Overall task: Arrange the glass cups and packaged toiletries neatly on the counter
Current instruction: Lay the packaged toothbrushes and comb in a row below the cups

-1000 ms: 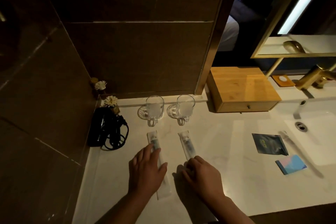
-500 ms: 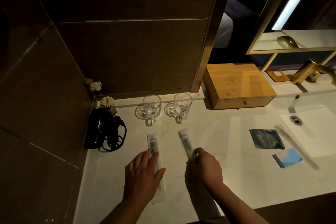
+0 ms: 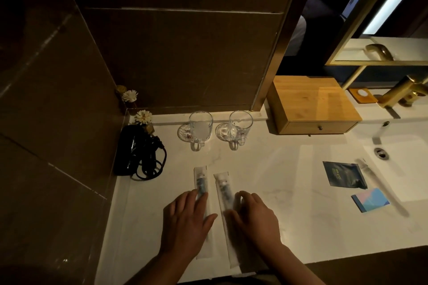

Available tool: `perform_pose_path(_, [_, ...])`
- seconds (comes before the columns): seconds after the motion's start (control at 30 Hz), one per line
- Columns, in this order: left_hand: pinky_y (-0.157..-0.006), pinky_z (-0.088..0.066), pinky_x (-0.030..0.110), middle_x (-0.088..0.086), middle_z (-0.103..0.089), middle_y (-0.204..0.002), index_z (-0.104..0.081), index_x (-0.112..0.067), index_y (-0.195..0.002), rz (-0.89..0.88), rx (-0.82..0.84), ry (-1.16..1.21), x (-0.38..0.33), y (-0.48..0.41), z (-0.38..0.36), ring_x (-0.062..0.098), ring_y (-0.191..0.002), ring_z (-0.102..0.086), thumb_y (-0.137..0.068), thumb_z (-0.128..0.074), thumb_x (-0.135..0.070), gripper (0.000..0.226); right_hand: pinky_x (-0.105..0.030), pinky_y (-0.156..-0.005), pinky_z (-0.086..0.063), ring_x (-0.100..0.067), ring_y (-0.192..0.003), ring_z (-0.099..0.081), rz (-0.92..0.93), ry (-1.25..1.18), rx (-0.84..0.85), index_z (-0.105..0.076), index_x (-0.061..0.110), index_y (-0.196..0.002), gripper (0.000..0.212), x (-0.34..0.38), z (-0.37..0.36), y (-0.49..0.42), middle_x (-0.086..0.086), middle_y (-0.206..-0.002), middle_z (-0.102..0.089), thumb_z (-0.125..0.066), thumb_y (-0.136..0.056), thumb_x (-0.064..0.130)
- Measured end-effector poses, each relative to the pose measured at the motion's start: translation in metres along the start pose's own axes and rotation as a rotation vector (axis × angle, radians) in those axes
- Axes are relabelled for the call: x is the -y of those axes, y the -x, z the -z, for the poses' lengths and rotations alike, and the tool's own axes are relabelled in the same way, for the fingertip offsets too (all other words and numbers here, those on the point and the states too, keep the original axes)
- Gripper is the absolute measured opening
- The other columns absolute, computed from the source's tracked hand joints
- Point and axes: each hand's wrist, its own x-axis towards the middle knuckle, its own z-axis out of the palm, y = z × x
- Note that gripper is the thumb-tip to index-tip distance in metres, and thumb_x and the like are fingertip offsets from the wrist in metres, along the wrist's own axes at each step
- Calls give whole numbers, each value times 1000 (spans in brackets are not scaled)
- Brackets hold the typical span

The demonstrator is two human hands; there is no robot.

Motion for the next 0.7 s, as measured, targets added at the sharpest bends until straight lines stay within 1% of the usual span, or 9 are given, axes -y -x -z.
perform_pose_path(0.07, [-93,-49,45,2,-62,-137,-52,-29,-137,3,10,-2,0,0,1,25,-124,-56,-90,-34,-67,63,-19,-54,-40,-9,-66,-53,16,62,-44,-53,33,-110,40,8,0,-5,9,-97,-60,-58,-82,62])
perform_pose_path(0.13, [-91,-49,44,3,-63,-135,-53,-28,-136,5,15,-7,0,2,1,25,-121,-57,-89,-34,-66,63,-20,-52,-37,-11,-66,-54,-1,39,-36,-56,30,-104,34,17,-1,-11,7,-92,-62,-60,-83,57])
perform_pose_path(0.23, [-89,-51,45,5,-66,-131,-56,-26,-134,-6,18,-28,0,5,1,26,-117,-60,-89,-33,-65,64,-24,-57,-44,-19,-76,-64,-94,-34,20,-60,21,-109,28,25,-6,-22,-2,-97,-70,-63,-86,39])
perform_pose_path(0.33, [-88,-53,45,5,-68,-127,-60,-25,-131,0,17,-34,0,7,1,26,-114,-63,-89,-32,-65,64,-26,-58,-48,-20,-76,-64,-153,-94,21,-60,18,-106,23,24,-3,-25,-5,-97,-72,-65,-86,27])
perform_pose_path(0.4, [-89,-52,44,4,-68,-127,-60,-26,-130,-9,4,-21,1,8,0,25,-114,-62,-91,-31,-62,61,-28,-58,-50,-19,-70,-61,-163,-112,-40,-57,18,-107,24,18,2,-23,-4,-92,-70,-65,-85,24])
perform_pose_path(0.5, [-87,-52,42,1,-68,-123,-60,-26,-128,-2,-31,38,3,8,1,22,-109,-62,-92,-34,-56,54,-22,-54,-42,-17,-69,-58,-91,-81,-73,-54,21,-115,33,12,5,-20,-2,-95,-68,-66,-85,28])
perform_pose_path(0.6, [-85,-51,39,-2,-66,-117,-57,-27,-128,10,-73,85,3,8,0,19,-104,-61,-91,-37,-55,50,-23,-64,-45,-17,-81,-61,0,-129,-8,-53,24,-125,50,15,0,-12,0,-101,-65,-71,-81,41])
perform_pose_path(0.63, [-86,-50,39,-2,-65,-118,-56,-28,-128,6,-79,92,3,8,0,19,-105,-60,-91,-38,-55,49,-24,-67,-48,-16,-82,-61,15,-146,10,-52,26,-128,53,16,-3,-9,1,-102,-64,-70,-81,42])
perform_pose_path(0.7, [-88,-49,40,-2,-64,-120,-57,-30,-129,1,-81,93,3,9,-2,20,-109,-59,-91,-40,-55,49,-18,-68,-46,-14,-81,-61,40,-142,36,-54,27,-128,46,17,-7,-5,3,-102,-65,-67,-84,34])
